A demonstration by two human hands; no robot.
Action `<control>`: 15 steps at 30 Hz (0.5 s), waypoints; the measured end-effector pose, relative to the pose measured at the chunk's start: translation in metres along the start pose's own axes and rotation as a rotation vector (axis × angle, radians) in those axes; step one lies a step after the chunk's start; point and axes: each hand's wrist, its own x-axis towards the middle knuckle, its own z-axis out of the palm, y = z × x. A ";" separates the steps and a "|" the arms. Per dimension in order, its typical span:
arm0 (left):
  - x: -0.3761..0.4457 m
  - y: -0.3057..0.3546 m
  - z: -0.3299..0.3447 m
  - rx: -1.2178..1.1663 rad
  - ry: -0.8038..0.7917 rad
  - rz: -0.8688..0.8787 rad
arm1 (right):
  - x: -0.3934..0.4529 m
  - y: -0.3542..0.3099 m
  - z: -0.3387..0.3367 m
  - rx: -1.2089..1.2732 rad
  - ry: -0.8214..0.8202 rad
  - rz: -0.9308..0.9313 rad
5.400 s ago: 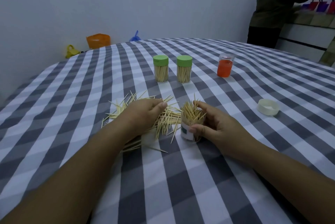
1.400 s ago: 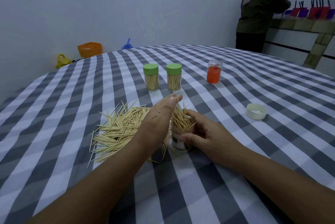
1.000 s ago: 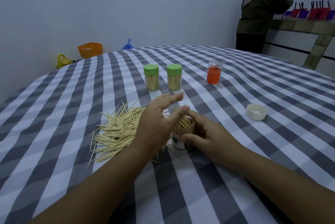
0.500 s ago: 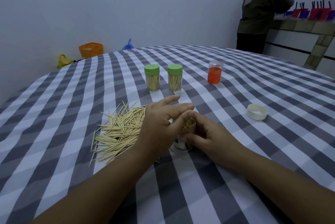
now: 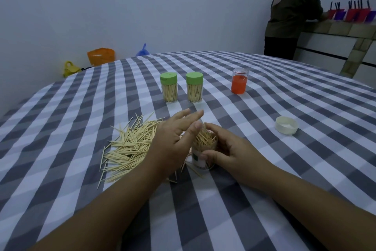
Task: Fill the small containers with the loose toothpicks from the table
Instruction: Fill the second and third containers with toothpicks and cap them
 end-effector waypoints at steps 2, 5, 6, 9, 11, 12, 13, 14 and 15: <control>-0.001 0.002 0.001 -0.013 -0.068 0.032 | 0.000 0.000 0.000 -0.018 -0.002 0.000; -0.003 0.009 0.004 0.042 -0.155 0.094 | 0.000 -0.003 -0.001 -0.039 -0.006 -0.008; -0.004 0.010 0.005 0.076 -0.145 0.113 | -0.001 -0.004 -0.001 -0.037 -0.007 -0.008; -0.004 0.010 0.008 0.172 -0.003 0.109 | 0.000 -0.001 -0.001 -0.021 -0.009 0.011; -0.003 0.010 0.008 0.174 0.046 0.043 | 0.001 0.001 0.000 -0.012 -0.014 0.000; -0.003 0.009 0.008 0.148 0.048 0.003 | 0.001 0.001 0.000 -0.002 -0.016 -0.008; -0.003 0.009 0.007 0.116 0.049 -0.031 | 0.001 0.001 0.001 0.008 -0.016 -0.012; -0.003 0.009 0.006 0.086 0.053 -0.059 | 0.001 0.002 0.001 0.019 -0.015 -0.015; -0.003 0.009 0.005 0.066 0.059 -0.083 | 0.001 0.002 0.001 0.028 -0.013 -0.016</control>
